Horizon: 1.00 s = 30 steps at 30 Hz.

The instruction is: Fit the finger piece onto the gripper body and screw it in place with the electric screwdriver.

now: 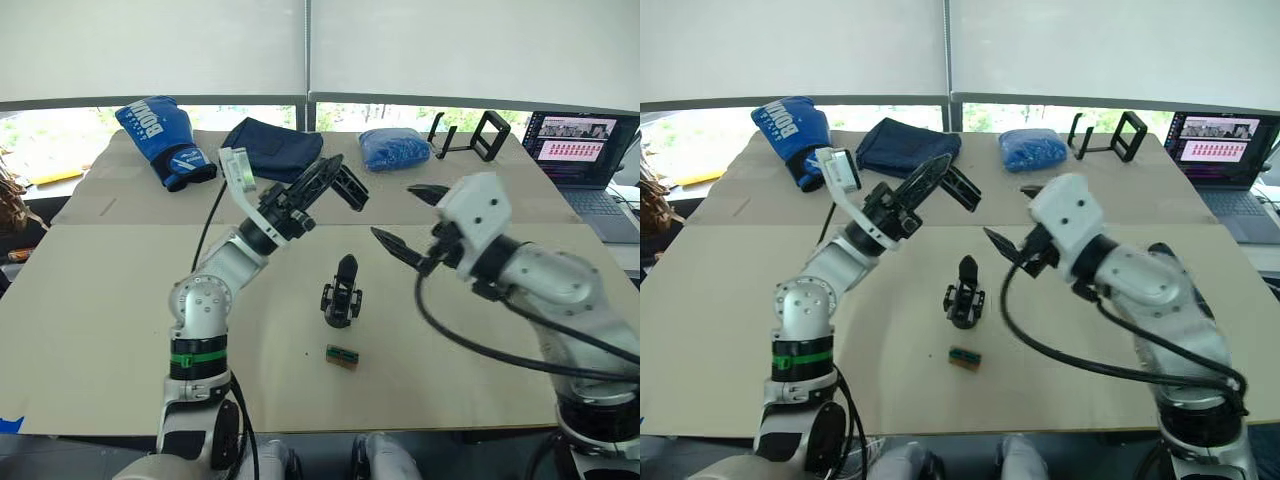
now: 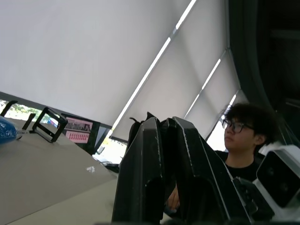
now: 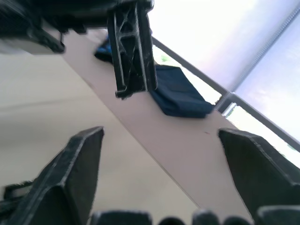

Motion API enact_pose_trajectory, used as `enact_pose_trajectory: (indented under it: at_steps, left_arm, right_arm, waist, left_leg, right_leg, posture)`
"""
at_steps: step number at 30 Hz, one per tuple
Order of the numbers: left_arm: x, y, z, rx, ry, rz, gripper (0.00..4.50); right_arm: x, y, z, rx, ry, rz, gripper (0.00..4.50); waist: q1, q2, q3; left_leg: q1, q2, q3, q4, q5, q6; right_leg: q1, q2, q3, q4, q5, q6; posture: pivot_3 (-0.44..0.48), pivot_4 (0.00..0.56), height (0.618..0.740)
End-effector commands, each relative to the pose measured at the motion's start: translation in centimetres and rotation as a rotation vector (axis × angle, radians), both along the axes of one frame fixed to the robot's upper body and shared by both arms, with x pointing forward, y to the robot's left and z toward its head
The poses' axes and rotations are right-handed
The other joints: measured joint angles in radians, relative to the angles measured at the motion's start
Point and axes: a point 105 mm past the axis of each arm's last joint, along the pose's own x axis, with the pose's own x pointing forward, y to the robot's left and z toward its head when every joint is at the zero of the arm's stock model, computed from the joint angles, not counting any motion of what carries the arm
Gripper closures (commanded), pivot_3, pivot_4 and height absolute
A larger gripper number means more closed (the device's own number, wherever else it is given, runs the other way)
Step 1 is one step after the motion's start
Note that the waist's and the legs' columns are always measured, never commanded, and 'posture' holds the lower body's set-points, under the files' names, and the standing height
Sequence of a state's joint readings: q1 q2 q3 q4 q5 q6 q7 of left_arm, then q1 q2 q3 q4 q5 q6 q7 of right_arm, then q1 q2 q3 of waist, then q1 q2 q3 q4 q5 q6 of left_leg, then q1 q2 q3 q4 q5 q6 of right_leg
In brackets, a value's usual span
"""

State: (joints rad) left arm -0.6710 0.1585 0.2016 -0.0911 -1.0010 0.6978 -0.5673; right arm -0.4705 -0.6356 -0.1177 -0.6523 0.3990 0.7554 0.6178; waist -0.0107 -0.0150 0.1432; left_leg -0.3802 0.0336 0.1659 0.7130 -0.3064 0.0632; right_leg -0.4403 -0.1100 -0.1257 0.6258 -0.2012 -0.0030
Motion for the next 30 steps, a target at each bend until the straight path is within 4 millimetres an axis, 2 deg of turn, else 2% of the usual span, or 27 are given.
enact_pose_trajectory:
  at_steps: [1, 5, 8, 11, 14, 17, 22, 30]
  left_arm:
    - [-0.9, 0.5, 1.0, 0.115, -0.097, -0.135, 4.5]
    - [-1.9, 1.6, 0.9, 0.239, -0.084, -0.314, 4.5]
    - [-3.2, 1.6, 0.2, 0.348, -0.037, -0.472, 4.5]
    - [-3.7, 1.2, -0.3, 0.391, -0.01, -0.545, 4.5]
    - [-5.0, 0.3, -1.1, 0.423, -0.006, -0.635, 4.5]
    - [-5.4, -0.2, -1.9, 0.445, -0.005, -0.65, 4.5]
    - [-5.9, -0.7, -2.4, 0.469, -0.014, -0.666, 4.5]
    - [-5.7, -1.2, -2.9, 0.527, -0.019, -0.655, 4.5]
  right_arm:
    - [-0.9, -0.9, 1.8, 0.166, 0.164, 0.156, 0.04]
    - [-1.7, -0.7, 1.2, 0.162, 0.415, 0.271, 0.04]
    - [-2.7, 0.7, 0.2, 0.137, 0.657, 0.377, 0.04]
    - [-3.7, 2.1, -0.3, 0.083, 0.753, 0.449, 0.04]
    - [-4.0, 3.5, -0.9, 0.074, 0.783, 0.483, 0.04]
    - [-4.4, 4.3, -1.2, 0.073, 0.811, 0.509, 0.04]
    - [-4.7, 4.6, -1.8, 0.075, 0.84, 0.505, 0.04]
    - [-5.3, 5.1, -2.2, 0.093, 0.869, 0.518, 0.04]
  waist:
    - [-0.001, 0.0, 0.0]
    - [-0.002, 0.001, 0.0]
    - [-0.003, 0.001, 0.001]
    - [-0.001, 0.001, 0.001]
    - [0.0, 0.001, 0.001]
    - [0.0, 0.001, 0.001]
    - [-0.001, 0.001, 0.001]
    - [-0.001, 0.001, 0.001]
  left_leg:
    - [0.001, 0.0, 0.0, 0.0, 0.0, 0.0]
    - [0.001, 0.0, 0.0, -0.001, 0.0, 0.0]
    - [0.001, 0.0, 0.0, -0.002, 0.0, 0.0]
    - [0.001, 0.0, 0.0, -0.002, 0.0, 0.0]
    - [-0.001, 0.0, -0.001, -0.001, 0.0, 0.0]
    - [-0.001, -0.001, -0.001, -0.001, 0.0, 0.0]
    - [-0.001, -0.001, -0.001, -0.001, 0.0, 0.0]
    - [-0.001, -0.001, -0.001, -0.001, 0.0, 0.0]
  right_leg:
    - [0.0, 0.0, 0.0, 0.0, 0.0, -0.001]
    - [-0.001, 0.0, 0.0, 0.001, 0.002, -0.004]
    - [-0.001, 0.0, 0.001, 0.001, 0.001, -0.005]
    - [-0.001, 0.0, 0.001, 0.001, 0.001, -0.005]
    - [-0.001, -0.001, 0.0, 0.001, 0.001, -0.005]
    - [-0.002, -0.002, 0.0, 0.001, 0.001, -0.005]
    - [-0.002, -0.002, 0.0, 0.001, 0.001, -0.005]
    - [-0.002, -0.002, 0.0, 0.001, 0.001, -0.005]
  posture:
    - [0.0, 0.15, 0.74]
    - [0.0, 0.15, 0.74]
    - [0.0, 0.15, 0.74]
    - [0.0, 0.15, 0.74]
    - [0.0, 0.15, 0.74]
    - [0.0, 0.15, 0.74]
    - [0.0, 0.15, 0.74]
    - [0.0, 0.15, 0.74]
